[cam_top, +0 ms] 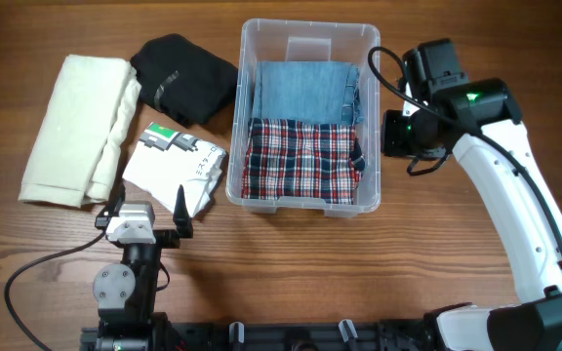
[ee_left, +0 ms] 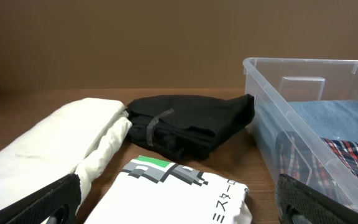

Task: Pack container
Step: 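Press the plaid shirt's right edge inward along the box wall with the right gripper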

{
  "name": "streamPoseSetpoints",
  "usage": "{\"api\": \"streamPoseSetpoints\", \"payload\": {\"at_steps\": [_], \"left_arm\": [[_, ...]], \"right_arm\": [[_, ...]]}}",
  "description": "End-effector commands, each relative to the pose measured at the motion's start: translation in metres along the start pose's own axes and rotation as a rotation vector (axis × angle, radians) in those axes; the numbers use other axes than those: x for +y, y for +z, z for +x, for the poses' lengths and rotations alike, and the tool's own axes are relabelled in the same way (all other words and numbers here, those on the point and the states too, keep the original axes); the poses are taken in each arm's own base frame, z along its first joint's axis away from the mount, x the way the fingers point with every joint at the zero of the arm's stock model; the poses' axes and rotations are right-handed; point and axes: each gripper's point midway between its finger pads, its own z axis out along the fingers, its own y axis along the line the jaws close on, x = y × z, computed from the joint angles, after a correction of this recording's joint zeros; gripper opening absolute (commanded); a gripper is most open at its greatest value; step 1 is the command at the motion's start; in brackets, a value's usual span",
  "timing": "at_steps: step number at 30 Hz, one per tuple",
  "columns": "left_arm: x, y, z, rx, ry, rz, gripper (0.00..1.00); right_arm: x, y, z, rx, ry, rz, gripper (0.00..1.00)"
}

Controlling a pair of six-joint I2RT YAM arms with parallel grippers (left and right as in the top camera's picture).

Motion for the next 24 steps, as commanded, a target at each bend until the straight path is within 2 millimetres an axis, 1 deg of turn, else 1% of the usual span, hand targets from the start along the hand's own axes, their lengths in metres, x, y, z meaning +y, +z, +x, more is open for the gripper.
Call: {"api": "streamPoseSetpoints", "payload": {"at_steps": [1,4,5,7,9,11,13,14,16,20,24], "left_arm": [[0.001,0.000,0.002,0.000,0.019,-0.005,1.00],[0.001,0.000,0.002,0.000,0.019,-0.005,1.00],[0.001,0.000,0.002,0.000,0.019,-0.005,1.00],[0.001,0.000,0.002,0.000,0.019,-0.005,1.00],[0.001,0.000,0.002,0.000,0.019,-0.005,1.00],[0.001,0.000,0.002,0.000,0.019,-0.005,1.00],[0.001,0.000,0.002,0.000,0.019,-0.005,1.00],[0.001,0.000,0.002,0.000,0.019,-0.005,1.00],[0.001,0.000,0.002,0.000,0.019,-0.005,1.00],[0.001,0.000,0.002,0.000,0.019,-0.005,1.00],[0.001,0.000,0.002,0.000,0.019,-0.005,1.00]], "right_arm": [[-0.001,0.017,0.018,0.080,0.025,-0.015,0.39],[-0.004,0.039,0.029,0.107,0.034,-0.010,0.39],[-0.002,0.049,0.034,0.117,0.035,-0.030,0.38],[0.008,0.061,0.040,0.134,0.022,-0.095,0.36],[0.012,0.071,0.045,0.143,0.026,-0.129,0.34],[0.011,0.076,0.047,0.143,0.026,-0.128,0.31],[0.010,0.078,0.048,0.142,0.023,-0.119,0.26],[0.007,0.078,0.047,0.137,0.019,-0.105,0.25],[0.000,0.079,0.045,0.123,0.017,-0.064,0.25],[-0.003,0.079,0.044,0.115,-0.001,-0.045,0.25],[-0.013,0.080,0.038,0.088,-0.004,0.014,0.25]]}}
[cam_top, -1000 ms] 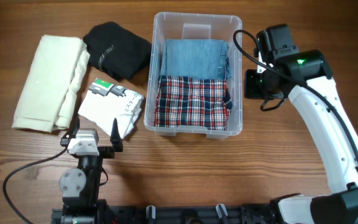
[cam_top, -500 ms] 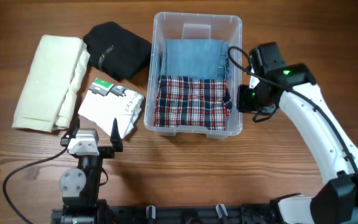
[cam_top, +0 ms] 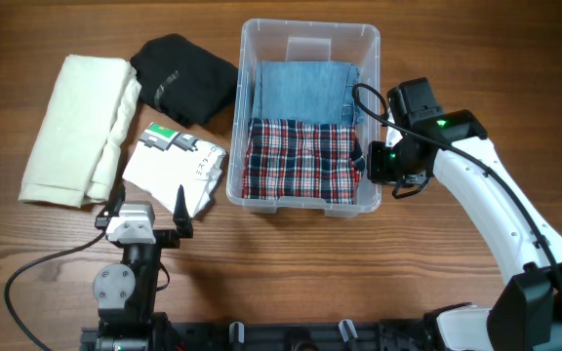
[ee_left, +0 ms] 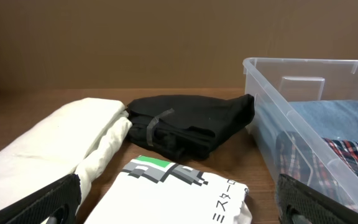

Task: Pack container
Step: 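Press the plaid shirt's right edge inward along the box wall with the right gripper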

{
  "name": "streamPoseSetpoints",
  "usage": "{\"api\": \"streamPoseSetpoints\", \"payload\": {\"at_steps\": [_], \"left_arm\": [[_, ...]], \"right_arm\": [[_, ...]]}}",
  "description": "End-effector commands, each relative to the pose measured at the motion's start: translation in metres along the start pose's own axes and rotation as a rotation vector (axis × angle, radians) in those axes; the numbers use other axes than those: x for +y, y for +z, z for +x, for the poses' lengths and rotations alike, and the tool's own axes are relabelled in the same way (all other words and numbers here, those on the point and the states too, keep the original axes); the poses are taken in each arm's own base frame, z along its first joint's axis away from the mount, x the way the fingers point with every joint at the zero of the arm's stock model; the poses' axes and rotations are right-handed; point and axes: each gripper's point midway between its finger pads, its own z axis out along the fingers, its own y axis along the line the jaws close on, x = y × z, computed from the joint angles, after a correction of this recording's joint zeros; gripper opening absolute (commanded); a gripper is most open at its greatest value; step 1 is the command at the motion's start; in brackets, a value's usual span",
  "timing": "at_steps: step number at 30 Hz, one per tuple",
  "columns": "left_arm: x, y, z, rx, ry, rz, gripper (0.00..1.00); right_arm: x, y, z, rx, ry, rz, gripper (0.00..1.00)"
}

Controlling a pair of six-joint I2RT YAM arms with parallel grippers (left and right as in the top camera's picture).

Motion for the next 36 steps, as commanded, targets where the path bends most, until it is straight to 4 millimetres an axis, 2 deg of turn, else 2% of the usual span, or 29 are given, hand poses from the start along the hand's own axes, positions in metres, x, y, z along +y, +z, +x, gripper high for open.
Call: {"api": "streamPoseSetpoints", "payload": {"at_steps": [1,7,11,13,17,19,20,21,22,23,24,25,29,36], "left_arm": [[0.002,0.000,0.002,0.000,0.019,-0.006,1.00],[0.002,0.000,0.002,0.000,0.019,-0.006,1.00],[0.002,0.000,0.002,0.000,0.019,-0.006,1.00],[0.002,0.000,0.002,0.000,0.019,-0.006,1.00],[0.002,0.000,0.002,0.000,0.019,-0.006,1.00],[0.002,0.000,0.002,0.000,0.019,-0.006,1.00],[0.002,0.000,0.002,0.000,0.019,-0.006,1.00],[0.002,0.000,0.002,0.000,0.019,-0.006,1.00],[0.002,0.000,0.002,0.000,0.019,-0.006,1.00],[0.002,0.000,0.002,0.000,0.019,-0.006,1.00],[0.002,0.000,0.002,0.000,0.019,-0.006,1.00],[0.002,0.000,0.002,0.000,0.019,-0.006,1.00],[0.002,0.000,0.002,0.000,0.019,-0.006,1.00],[0.002,0.000,0.002,0.000,0.019,-0.006,1.00]], "right_arm": [[-0.019,0.002,-0.006,-0.030,-0.008,0.097,0.25],[-0.012,0.003,-0.011,-0.044,-0.037,0.060,0.25],[0.038,-0.007,-0.013,-0.037,-0.132,-0.216,0.27],[0.043,-0.017,-0.023,-0.066,-0.133,-0.230,0.31],[0.029,-0.042,-0.046,-0.132,-0.095,-0.194,0.37],[0.007,-0.054,-0.060,-0.175,-0.053,-0.125,0.43],[-0.015,-0.060,-0.070,-0.207,-0.014,-0.049,0.44],[-0.032,-0.063,-0.074,-0.224,0.017,0.001,0.50],[-0.047,-0.064,-0.076,-0.232,0.046,0.036,0.52],[-0.057,-0.065,-0.075,-0.226,0.072,0.046,0.51],[-0.061,-0.065,-0.071,-0.206,0.085,0.032,0.43],[-0.062,-0.064,-0.067,-0.187,0.080,0.011,0.40],[-0.063,-0.062,-0.058,-0.146,0.076,-0.002,0.42],[-0.029,-0.052,-0.042,-0.082,0.033,-0.136,0.43]]}}
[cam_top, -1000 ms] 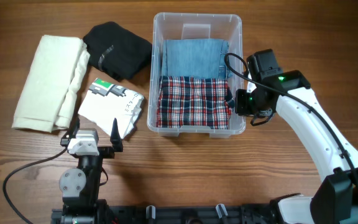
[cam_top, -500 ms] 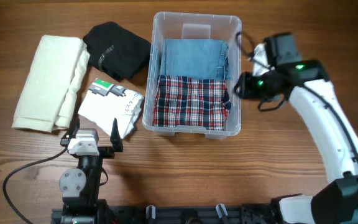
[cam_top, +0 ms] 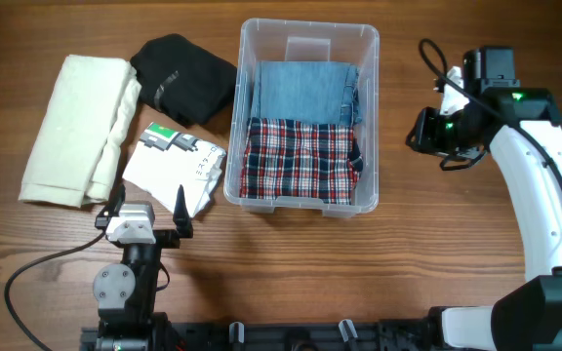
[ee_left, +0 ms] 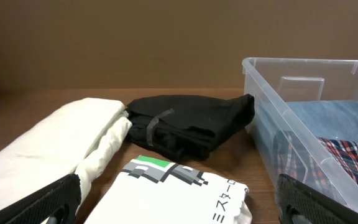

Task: Pack container
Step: 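Press the plaid shirt's right edge inward along the box wall with the right gripper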

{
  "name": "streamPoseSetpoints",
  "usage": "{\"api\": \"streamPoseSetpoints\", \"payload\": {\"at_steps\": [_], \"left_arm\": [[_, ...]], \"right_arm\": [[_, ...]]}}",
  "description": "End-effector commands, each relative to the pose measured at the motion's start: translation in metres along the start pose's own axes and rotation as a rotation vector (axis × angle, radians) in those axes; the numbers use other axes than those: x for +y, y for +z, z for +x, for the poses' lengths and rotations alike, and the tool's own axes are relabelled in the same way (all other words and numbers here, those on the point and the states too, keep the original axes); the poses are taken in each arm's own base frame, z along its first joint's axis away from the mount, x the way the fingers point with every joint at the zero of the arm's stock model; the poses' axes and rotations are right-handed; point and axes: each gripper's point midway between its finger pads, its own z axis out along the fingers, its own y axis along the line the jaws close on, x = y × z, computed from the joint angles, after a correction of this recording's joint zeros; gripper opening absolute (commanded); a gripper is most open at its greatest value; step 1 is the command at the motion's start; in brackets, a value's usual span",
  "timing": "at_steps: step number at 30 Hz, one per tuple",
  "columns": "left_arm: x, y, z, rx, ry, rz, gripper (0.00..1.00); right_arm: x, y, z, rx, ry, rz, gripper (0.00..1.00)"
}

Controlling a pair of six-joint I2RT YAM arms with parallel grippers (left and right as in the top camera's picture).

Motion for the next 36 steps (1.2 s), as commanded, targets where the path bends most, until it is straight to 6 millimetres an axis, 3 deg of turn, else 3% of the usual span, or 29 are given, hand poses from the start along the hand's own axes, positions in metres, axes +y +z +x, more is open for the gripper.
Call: {"api": "streamPoseSetpoints", "payload": {"at_steps": [1,7,9,13,17,22,26,36], "left_arm": [[0.001,0.000,0.002,0.000,0.019,-0.005,1.00],[0.001,0.000,0.002,0.000,0.019,-0.005,1.00],[0.001,0.000,0.002,0.000,0.019,-0.005,1.00],[0.001,0.000,0.002,0.000,0.019,-0.005,1.00],[0.001,0.000,0.002,0.000,0.019,-0.005,1.00],[0.001,0.000,0.002,0.000,0.019,-0.005,1.00],[0.001,0.000,0.002,0.000,0.019,-0.005,1.00],[0.001,0.000,0.002,0.000,0.019,-0.005,1.00]], "right_arm": [[0.019,0.010,0.014,0.053,-0.037,-0.082,0.43],[0.025,0.041,0.036,0.096,-0.074,-0.089,0.44],[0.036,0.051,0.040,0.094,-0.109,-0.123,0.45],[0.047,0.054,0.041,0.086,-0.130,-0.157,0.45],[0.040,0.055,0.035,0.062,-0.109,-0.111,0.45],[0.044,0.046,0.026,0.032,-0.095,-0.112,0.46],[0.050,0.026,0.017,-0.029,-0.104,-0.128,0.45],[0.054,0.004,0.025,-0.053,-0.091,-0.148,0.45]]}}
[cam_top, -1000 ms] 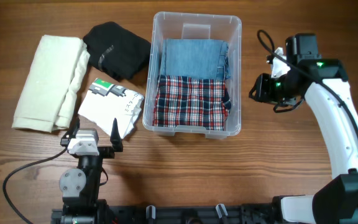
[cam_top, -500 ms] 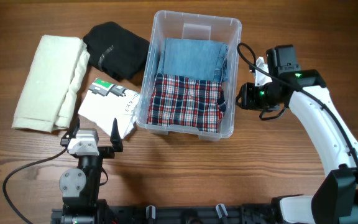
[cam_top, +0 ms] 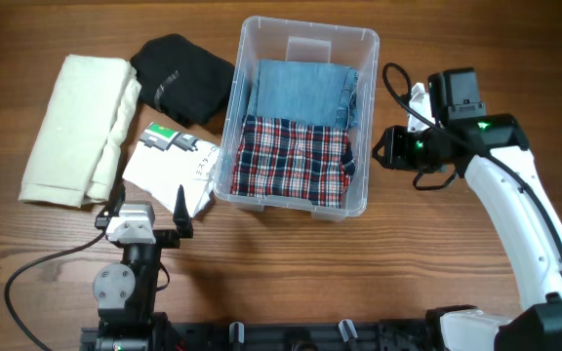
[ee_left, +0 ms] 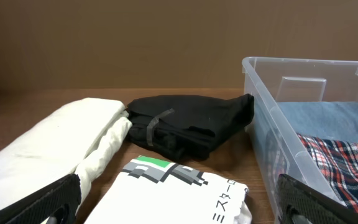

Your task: Pack container

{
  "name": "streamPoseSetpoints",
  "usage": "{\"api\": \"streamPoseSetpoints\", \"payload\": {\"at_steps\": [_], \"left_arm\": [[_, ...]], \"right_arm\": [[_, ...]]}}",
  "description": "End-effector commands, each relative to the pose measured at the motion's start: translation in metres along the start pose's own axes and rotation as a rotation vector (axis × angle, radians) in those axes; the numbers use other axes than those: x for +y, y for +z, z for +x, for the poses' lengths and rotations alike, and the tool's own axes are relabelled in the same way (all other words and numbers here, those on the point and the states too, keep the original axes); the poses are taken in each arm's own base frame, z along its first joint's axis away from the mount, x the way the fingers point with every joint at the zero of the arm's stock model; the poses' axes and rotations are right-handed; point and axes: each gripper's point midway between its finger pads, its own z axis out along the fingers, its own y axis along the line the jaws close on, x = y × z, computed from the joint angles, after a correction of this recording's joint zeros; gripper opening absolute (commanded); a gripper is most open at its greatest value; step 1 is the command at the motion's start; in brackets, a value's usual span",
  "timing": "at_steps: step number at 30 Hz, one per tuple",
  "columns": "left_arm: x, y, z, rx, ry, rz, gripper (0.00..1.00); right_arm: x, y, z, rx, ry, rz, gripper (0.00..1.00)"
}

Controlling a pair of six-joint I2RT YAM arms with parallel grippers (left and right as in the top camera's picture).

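Note:
A clear plastic container (cam_top: 305, 24) stands mid-table, holding folded blue denim (cam_top: 296, 90) at the back and a plaid shirt (cam_top: 286, 161) in front. Its front end sits skewed to the left. My right gripper (cam_top: 386, 151) is just off the container's right wall; its jaws are hidden under the wrist. A white printed T-shirt (cam_top: 174, 166), a black garment (cam_top: 179, 78) and a cream folded cloth (cam_top: 76, 127) lie left of the container. My left gripper (cam_top: 149, 210) rests open at the T-shirt's (ee_left: 179, 193) near edge, holding nothing.
In the left wrist view the container wall (ee_left: 303, 62) rises on the right, the black garment (ee_left: 191, 121) lies ahead and the cream cloth (ee_left: 55, 143) on the left. Bare wooden table (cam_top: 437, 283) lies right of and in front of the container.
My right gripper moved from well right of the container to close beside its right wall. The container's front end has shifted left and it now sits skewed. The left arm is unmoved.
My right gripper was by the container's right wall, then lower against that wall near the plaid shirt. It then stood away to the right. Now it is back at the wall and the container sits pushed leftward. The loose clothes and left gripper stayed put.

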Motion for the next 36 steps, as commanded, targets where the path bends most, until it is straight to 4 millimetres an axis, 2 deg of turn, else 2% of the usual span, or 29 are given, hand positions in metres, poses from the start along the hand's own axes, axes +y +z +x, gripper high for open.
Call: {"api": "streamPoseSetpoints", "payload": {"at_steps": [1,5,9,13,18,21,29,36], "left_arm": [[0.002,0.000,0.002,0.000,0.019,-0.006,1.00],[0.002,0.000,0.002,0.000,0.019,-0.006,1.00],[0.002,0.000,0.002,0.000,0.019,-0.006,1.00],[0.002,0.000,0.002,0.000,0.019,-0.006,1.00],[0.002,0.000,0.002,0.000,0.019,-0.006,1.00],[0.002,0.000,0.002,0.000,0.019,-0.006,1.00],[0.002,0.000,0.002,0.000,0.019,-0.006,1.00],[0.002,0.000,0.002,0.000,0.019,-0.006,1.00]], "right_arm": [[0.008,-0.011,-0.002,-0.017,0.025,-0.023,0.45],[0.010,0.000,0.003,-0.008,0.087,-0.028,0.45],[0.035,0.007,0.004,-0.017,0.024,-0.065,0.44],[0.027,0.010,0.008,-0.027,0.068,0.043,0.45],[0.029,0.012,0.013,-0.014,0.060,0.062,0.45],[0.018,0.016,0.020,-0.006,0.086,0.122,0.45],[0.002,0.038,0.040,0.033,0.084,0.149,0.45],[-0.021,0.033,0.031,-0.016,0.025,0.288,0.45]]}}
